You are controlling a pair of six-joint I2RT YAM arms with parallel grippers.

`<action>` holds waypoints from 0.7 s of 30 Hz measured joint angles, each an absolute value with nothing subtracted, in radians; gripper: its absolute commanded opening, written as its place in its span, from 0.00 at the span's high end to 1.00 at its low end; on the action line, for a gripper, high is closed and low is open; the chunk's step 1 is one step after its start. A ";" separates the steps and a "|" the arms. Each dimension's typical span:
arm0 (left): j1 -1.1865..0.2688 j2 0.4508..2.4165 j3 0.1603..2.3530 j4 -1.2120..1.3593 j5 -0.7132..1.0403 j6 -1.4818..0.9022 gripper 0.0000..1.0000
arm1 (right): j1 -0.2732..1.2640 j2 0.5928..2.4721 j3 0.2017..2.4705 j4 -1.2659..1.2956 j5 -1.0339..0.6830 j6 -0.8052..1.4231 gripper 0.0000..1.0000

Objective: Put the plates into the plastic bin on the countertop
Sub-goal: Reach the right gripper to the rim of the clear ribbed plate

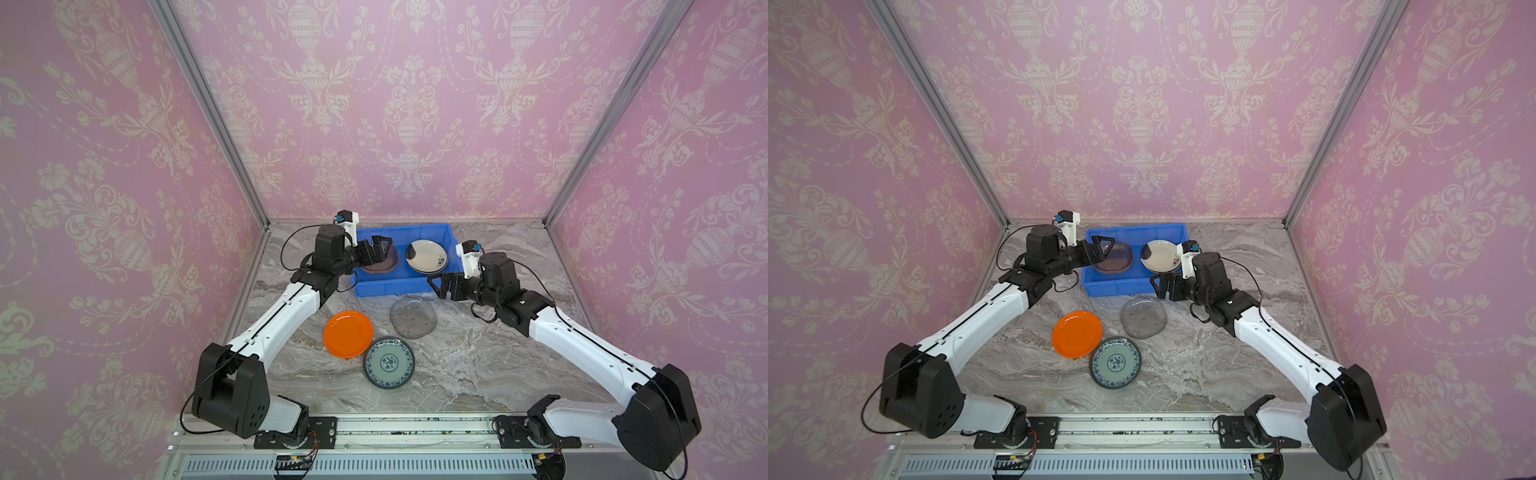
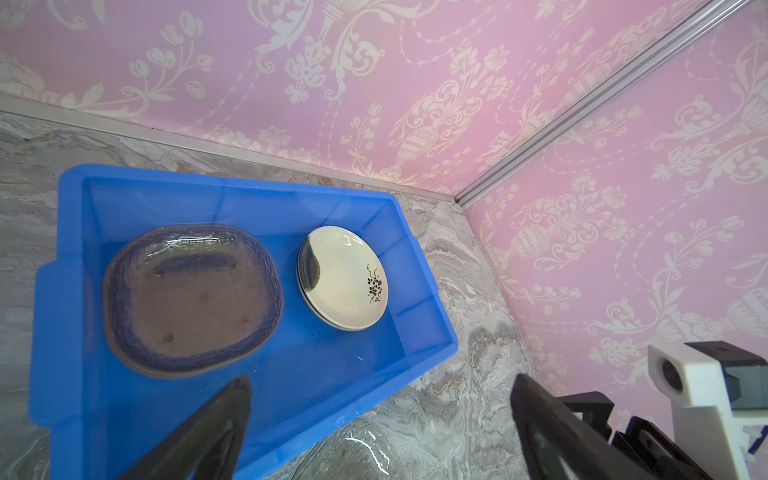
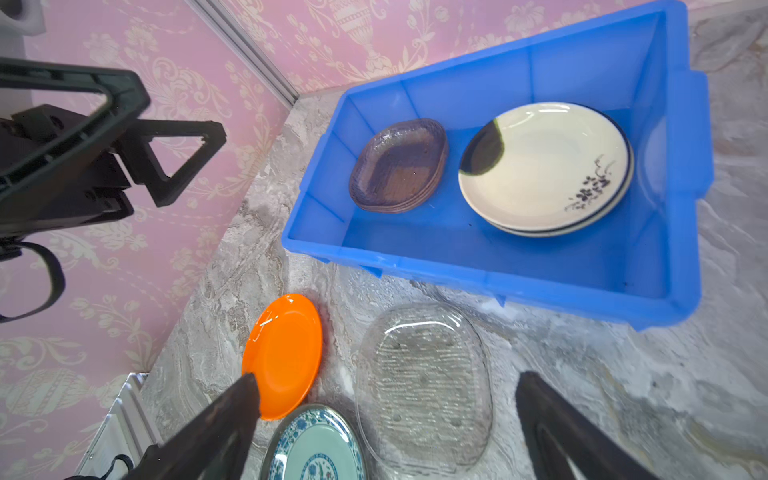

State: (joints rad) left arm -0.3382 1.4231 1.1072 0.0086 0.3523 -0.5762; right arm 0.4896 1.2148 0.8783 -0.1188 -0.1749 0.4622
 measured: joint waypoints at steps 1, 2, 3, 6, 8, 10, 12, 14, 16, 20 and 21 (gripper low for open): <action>-0.344 1.423 1.107 0.001 0.353 -0.574 0.01 | 0.490 1.192 0.858 -0.141 -0.159 0.462 0.09; -0.349 1.422 1.106 -0.006 0.355 -0.573 0.01 | 0.490 1.173 0.842 -0.164 -0.146 0.461 0.11; -0.354 1.421 1.105 -0.013 0.356 -0.573 0.01 | 0.490 1.160 0.830 -0.183 -0.134 0.459 0.13; -0.369 1.407 1.087 -0.027 0.358 -0.573 0.01 | 0.489 1.153 0.802 -0.215 -0.122 0.459 0.23; -0.377 1.396 1.073 -0.033 0.358 -0.573 0.02 | 0.489 1.159 0.782 -0.229 -0.126 0.467 0.29; -0.385 1.387 1.063 -0.033 0.358 -0.573 0.02 | 0.489 1.171 0.760 -0.231 -0.138 0.472 0.31; -0.390 1.384 1.054 -0.032 0.358 -0.573 0.03 | 0.489 1.193 0.740 -0.227 -0.154 0.480 0.36; -0.390 1.383 1.045 -0.031 0.358 -0.573 0.04 | 0.489 1.227 0.721 -0.207 -0.172 0.491 0.42; -0.390 1.383 1.031 -0.026 0.358 -0.573 0.04 | 0.490 1.273 0.704 -0.173 -0.193 0.502 0.43; -0.390 1.383 1.014 -0.023 0.358 -0.573 0.04 | 0.489 1.373 0.700 -0.107 -0.229 0.527 0.51; -0.390 1.383 1.013 -0.021 0.357 -0.573 0.05 | 0.489 1.394 0.700 -0.092 -0.233 0.528 0.52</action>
